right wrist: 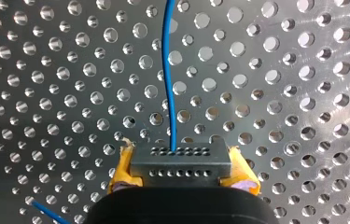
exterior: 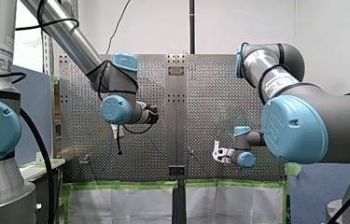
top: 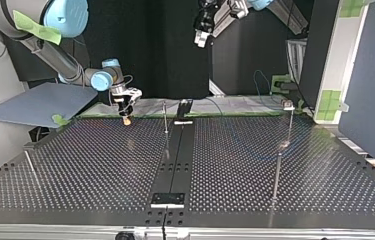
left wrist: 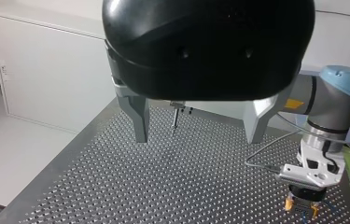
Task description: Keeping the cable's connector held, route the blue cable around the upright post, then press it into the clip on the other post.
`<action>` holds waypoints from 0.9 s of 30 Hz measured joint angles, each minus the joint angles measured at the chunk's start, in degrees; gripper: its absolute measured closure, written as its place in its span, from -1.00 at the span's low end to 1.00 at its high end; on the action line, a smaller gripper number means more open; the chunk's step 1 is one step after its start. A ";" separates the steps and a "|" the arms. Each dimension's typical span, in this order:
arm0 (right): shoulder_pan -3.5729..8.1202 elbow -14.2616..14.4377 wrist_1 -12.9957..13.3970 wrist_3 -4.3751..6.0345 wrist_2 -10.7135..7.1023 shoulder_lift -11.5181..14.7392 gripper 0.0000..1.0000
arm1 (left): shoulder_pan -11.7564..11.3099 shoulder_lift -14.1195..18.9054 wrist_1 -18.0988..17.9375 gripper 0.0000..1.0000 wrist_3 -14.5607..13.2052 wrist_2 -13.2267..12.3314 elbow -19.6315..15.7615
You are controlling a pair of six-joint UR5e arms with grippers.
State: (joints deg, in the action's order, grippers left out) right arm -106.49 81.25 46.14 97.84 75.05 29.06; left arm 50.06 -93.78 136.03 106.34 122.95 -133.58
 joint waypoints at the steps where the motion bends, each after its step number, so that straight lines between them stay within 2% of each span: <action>1: 0.00 -0.01 -0.03 -0.01 -0.03 0.00 1.00 | 0.00 0.16 0.01 -0.98 0.01 -0.03 -0.21; 14: 0.39 -0.01 -1.82 -0.53 -0.49 0.00 1.00 | -0.30 0.50 0.17 -0.98 0.48 -0.01 -0.69; 27: -0.07 0.01 -2.00 -0.96 -0.51 0.00 1.00 | -0.47 0.50 0.13 -0.98 1.15 0.14 -0.70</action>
State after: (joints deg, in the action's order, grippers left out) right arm -106.55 81.25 44.14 96.88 74.54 29.07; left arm 49.59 -93.28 136.16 107.49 123.08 -134.28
